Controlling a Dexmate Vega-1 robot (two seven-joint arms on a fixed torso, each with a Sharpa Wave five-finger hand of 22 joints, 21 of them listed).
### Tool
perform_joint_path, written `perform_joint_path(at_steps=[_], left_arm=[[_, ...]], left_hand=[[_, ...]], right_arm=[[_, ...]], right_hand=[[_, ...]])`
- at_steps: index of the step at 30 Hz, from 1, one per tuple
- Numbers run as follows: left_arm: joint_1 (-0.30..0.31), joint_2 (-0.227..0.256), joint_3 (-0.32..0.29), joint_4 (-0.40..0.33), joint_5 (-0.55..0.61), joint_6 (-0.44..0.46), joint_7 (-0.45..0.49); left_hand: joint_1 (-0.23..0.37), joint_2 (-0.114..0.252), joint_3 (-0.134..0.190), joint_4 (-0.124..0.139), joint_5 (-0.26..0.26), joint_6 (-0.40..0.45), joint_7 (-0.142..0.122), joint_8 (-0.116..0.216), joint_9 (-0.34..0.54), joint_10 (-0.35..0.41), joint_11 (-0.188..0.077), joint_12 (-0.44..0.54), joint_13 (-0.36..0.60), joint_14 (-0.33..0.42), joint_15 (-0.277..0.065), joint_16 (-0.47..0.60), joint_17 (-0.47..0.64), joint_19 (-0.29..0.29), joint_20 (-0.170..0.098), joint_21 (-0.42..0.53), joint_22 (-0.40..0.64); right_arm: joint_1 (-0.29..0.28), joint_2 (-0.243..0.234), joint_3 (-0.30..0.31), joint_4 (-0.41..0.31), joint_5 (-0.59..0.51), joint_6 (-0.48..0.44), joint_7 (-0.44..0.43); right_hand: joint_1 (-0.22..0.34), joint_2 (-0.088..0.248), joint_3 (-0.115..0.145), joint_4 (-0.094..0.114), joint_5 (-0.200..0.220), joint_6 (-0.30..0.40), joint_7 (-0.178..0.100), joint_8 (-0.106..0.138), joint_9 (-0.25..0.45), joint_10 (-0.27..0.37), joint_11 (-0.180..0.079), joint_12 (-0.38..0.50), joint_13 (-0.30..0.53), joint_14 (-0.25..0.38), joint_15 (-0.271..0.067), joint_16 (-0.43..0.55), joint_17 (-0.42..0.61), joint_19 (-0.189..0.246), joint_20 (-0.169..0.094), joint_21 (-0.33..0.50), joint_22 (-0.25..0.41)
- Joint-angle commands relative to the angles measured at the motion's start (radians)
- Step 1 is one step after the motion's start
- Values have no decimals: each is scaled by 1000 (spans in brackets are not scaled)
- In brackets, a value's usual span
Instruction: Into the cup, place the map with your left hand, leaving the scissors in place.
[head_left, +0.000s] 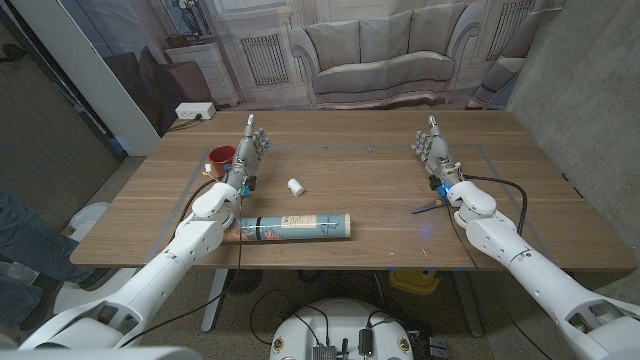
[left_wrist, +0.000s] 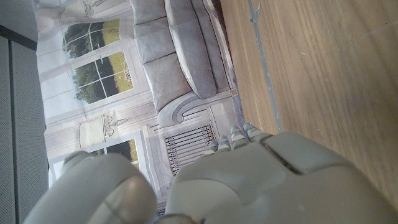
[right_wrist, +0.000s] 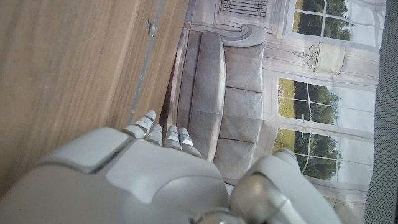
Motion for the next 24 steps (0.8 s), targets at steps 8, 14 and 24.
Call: perform_joint_path(at_steps=[8, 14, 24], left_arm=[[7, -25, -13, 15, -68, -13, -54], [10, -14, -10, -10, -58, -7, -46], [66, 19, -24, -121, -31, -9, 29]], left_hand=[[28, 1, -13, -8, 12, -55, -6, 20, 4, -31, -4, 21, 1, -65, -5, 16, 4, -56, -10, 13, 2], [34, 6, -12, -10, 15, -42, -9, 23, 5, -20, -6, 24, 1, -56, -6, 17, 4, -50, -9, 14, 2], [52, 23, -9, -14, 24, -6, -20, 32, 5, 14, -18, 32, 1, -30, -13, 20, 5, -43, -6, 15, 3]], right_arm=[[-56, -28, 12, -60, 9, -38, -44], [-80, -39, 23, -92, 4, -30, -66], [-85, -42, 29, -97, 13, -27, -59]], right_hand=[[2, -1, 1, 2, 10, 9, 14, 11, 3, 15, 5, 11, 1, 12, 2, 8, 4, 12, -4, 1, 2], [2, 0, -1, 2, 12, 14, 10, 13, 2, 21, 6, 13, 1, 18, -1, 10, 4, 17, -5, 0, 2], [3, 0, -5, 1, 16, 20, 8, 15, 2, 30, 5, 16, 1, 26, 1, 11, 4, 23, -4, -3, 3]])
